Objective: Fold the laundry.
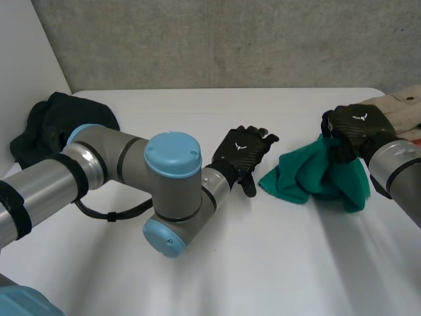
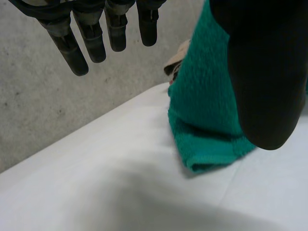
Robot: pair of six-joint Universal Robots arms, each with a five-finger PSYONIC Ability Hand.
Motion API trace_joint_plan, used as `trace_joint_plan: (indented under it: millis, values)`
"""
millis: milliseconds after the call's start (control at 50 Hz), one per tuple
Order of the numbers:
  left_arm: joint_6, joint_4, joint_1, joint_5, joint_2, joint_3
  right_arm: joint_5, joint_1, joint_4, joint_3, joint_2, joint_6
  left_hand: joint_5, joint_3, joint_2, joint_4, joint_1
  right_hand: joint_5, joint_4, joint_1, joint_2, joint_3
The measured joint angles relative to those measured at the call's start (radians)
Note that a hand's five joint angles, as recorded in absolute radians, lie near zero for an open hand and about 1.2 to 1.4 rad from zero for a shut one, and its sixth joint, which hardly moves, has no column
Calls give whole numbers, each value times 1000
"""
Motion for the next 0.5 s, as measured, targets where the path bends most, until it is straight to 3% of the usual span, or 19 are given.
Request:
trace_joint_plan:
  millis: [200,500]
  values:
    - [-57,-26,6,-46,-39,33,-67,4,26,-2,-138,54,0,0,0,0,0,0,0,0,0,0]
    - [-242,-104,-55,1,-46,55,-113,79,40,0,-231,103,0,0,0,0,0,0,0,0,0,0]
